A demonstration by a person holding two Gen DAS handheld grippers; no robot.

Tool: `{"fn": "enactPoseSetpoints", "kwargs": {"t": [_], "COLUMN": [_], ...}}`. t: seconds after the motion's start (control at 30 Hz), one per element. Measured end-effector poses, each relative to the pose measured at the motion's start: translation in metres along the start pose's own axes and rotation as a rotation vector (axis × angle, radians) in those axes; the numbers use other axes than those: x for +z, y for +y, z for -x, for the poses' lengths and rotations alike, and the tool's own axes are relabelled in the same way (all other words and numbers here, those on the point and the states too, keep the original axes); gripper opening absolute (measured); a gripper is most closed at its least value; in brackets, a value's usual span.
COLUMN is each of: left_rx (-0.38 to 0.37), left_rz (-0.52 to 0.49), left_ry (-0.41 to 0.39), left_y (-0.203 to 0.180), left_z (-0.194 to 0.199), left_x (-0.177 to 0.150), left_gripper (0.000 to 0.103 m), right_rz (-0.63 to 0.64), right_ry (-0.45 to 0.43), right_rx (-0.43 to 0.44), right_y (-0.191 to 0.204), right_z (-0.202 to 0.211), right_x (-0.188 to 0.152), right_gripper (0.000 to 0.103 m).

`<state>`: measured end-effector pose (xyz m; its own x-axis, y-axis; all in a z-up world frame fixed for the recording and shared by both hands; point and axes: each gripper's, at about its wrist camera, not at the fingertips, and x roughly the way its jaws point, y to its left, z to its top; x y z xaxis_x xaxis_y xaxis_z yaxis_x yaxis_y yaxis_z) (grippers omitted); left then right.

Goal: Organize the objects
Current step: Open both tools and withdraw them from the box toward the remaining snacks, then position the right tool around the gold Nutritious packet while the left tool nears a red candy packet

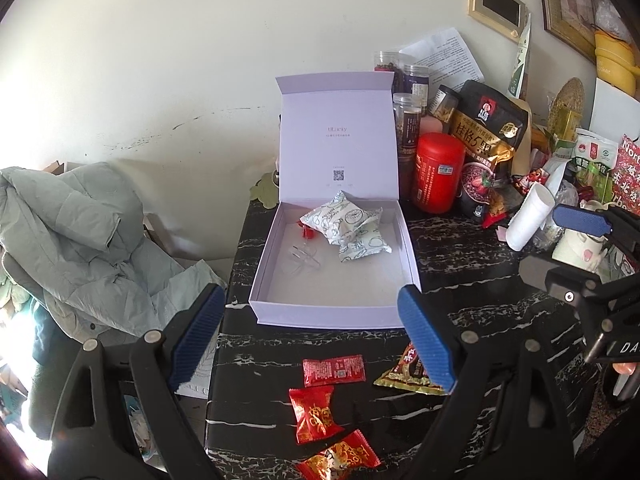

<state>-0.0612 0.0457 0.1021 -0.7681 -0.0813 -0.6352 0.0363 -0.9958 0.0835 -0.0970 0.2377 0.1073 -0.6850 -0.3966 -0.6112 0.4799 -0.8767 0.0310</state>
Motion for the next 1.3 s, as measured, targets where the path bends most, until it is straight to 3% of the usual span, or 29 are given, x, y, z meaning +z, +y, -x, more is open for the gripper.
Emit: {"fn": "enactPoseSetpoints", "kwargs": {"t": [0.6, 0.9, 1.3], "left_rx": [-0.035, -0.071, -0.048], "left_rz": [0.028, 0.090, 0.093], "left_ry": [0.098, 0.142, 0.226], "left_y": [-0.012, -0.008, -0.010], "left_z": [-0.015, -0.031, -0.045], "left_x": [-0.067, -0.096, -0.134], "left_gripper": [0.088, 0.088, 0.088], "right_rz": [-0.058, -0.053, -0.031], "right_ry": [0.077, 0.097, 0.146], "right_rx": [0.046, 0.086, 0.187], "right_y": [0.002, 0.007, 0.016], "right_z": [-0.020, -0.034, -0.065], "right_x": [-0.073, -0.107, -0.137], "right_gripper": [0.088, 0.088, 0.088]}}
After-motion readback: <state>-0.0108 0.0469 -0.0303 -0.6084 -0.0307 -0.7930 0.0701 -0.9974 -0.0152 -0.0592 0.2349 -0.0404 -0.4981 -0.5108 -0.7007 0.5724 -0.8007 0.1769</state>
